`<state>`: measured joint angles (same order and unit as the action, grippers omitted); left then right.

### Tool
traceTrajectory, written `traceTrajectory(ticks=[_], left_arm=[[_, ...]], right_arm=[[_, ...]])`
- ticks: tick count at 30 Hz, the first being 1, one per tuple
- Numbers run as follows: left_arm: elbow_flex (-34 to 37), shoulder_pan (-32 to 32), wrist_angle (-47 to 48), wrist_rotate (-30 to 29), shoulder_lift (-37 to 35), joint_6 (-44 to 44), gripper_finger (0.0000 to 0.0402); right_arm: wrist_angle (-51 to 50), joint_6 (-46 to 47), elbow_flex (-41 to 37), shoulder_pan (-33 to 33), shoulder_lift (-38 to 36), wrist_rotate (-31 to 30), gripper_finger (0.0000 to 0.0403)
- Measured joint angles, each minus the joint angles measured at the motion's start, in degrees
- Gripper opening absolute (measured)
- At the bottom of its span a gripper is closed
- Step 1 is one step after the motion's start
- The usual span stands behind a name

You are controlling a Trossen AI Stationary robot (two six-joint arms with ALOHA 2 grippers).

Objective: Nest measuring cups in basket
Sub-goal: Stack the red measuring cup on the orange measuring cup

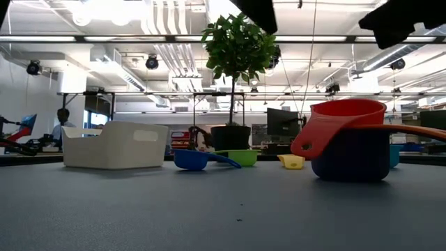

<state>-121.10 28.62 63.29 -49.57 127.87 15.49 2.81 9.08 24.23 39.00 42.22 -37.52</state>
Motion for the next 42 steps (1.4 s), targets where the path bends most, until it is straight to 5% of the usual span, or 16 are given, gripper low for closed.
traceTrajectory(ticks=[9,20,25,31,35,42], left_arm=[[0.1,0.1,6.4,-3.1,-0.2,-1.1,0.0089],[2.9,1.3,10.1,-7.1,-6.6,1.1,0.0086],[16.5,2.6,-4.6,-3.7,-14.8,-3.2,0.0086],[38.7,2.7,-36.7,6.6,-27.8,-11.4,0.0086],[50.1,2.4,-54.2,8.3,-33.4,-15.4,0.0086],[60.8,2.3,-67.3,8.1,-37.2,-16.5,0.0086]], right_arm=[[19.6,-1.5,-9.8,-3.2,5.7,0.1,0.0028],[24.1,-0.2,-9.3,-4.2,14.6,1.7,0.0009],[24.1,-1.7,-6.4,-4.2,18.5,2.0,0.0008],[24.1,-2.3,-4.9,-4.2,21.1,2.0,0.0008],[23.7,-0.2,-4.9,-4.9,21.8,2.0,0.0008],[22.8,1.7,-5.0,-7.2,21.9,2.8,0.0008]])
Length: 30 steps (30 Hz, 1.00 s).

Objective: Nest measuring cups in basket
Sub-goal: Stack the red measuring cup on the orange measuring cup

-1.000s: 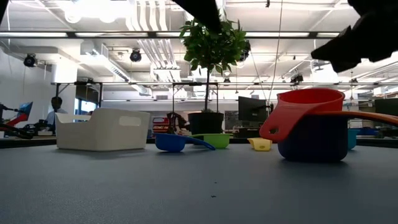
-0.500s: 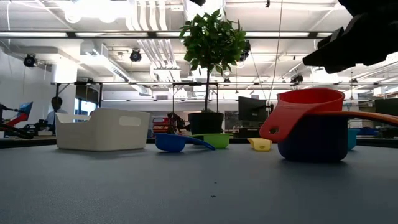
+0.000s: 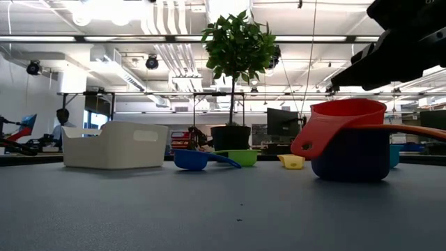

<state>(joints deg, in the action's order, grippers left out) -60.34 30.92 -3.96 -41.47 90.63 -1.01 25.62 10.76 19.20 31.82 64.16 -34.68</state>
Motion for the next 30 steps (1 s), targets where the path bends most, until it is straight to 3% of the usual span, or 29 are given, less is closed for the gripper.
traceTrajectory(ticks=[14,25,30], left_arm=[[0.3,0.0,-1.0,-0.1,0.5,0.2,0.0086],[0.3,-0.1,-1.4,-0.1,1.9,3.7,0.0086],[0.3,-0.5,-1.7,0.0,5.2,6.4,0.0086]], right_arm=[[0.0,2.8,-0.1,-1.1,4.6,1.7,0.0008],[0.0,2.8,-0.1,-1.1,3.3,1.7,0.0008],[-5.4,3.7,2.3,-1.1,0.4,3.7,0.0008]])
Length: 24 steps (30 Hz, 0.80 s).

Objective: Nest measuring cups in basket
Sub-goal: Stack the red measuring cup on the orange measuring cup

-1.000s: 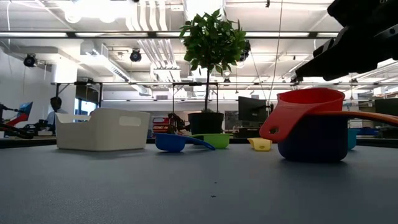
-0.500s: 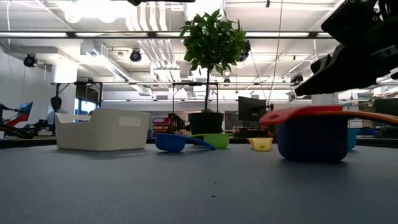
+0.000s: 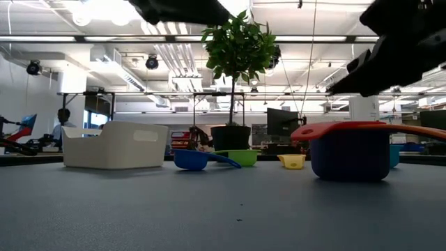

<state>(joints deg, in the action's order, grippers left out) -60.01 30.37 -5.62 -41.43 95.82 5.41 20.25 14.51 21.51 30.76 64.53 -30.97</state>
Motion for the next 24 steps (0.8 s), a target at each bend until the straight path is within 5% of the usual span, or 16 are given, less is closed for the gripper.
traceTrajectory(ticks=[8,13,24], left_arm=[[0.0,-2.3,-4.0,6.5,7.0,2.0,0.0073],[-0.1,-4.3,-6.2,10.9,11.2,2.1,0.0025],[-5.8,-6.8,-7.9,16.7,19.7,1.5,0.0000]], right_arm=[[-26.3,8.7,9.9,0.8,-2.3,5.1,0.0008],[-39.5,13.6,15.3,2.6,-2.2,6.0,0.0008],[-47.5,22.2,17.1,5.7,-2.2,10.1,0.0008]])
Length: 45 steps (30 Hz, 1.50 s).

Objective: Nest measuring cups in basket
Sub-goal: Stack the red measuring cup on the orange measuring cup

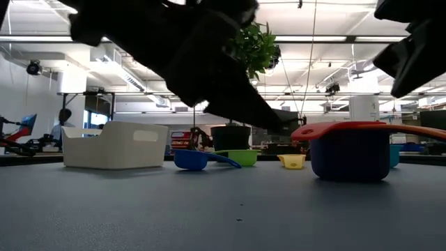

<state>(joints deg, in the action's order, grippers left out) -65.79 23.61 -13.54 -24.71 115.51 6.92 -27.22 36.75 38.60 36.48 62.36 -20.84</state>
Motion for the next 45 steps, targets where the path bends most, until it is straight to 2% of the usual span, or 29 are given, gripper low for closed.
traceTrajectory(ticks=[24,35,45], left_arm=[[-7.5,-2.9,-4.0,13.4,6.8,-0.6,0.0000],[-7.7,-3.2,-4.5,13.8,7.2,-0.7,0.0000],[-7.7,-3.6,-4.8,13.8,7.2,-0.7,0.0000]], right_arm=[[1.6,1.7,-0.7,1.1,0.1,-0.1,0.0008],[1.3,8.0,-5.3,1.1,3.7,0.3,0.0008],[14.4,5.7,-5.7,1.1,11.9,4.8,0.0008]])
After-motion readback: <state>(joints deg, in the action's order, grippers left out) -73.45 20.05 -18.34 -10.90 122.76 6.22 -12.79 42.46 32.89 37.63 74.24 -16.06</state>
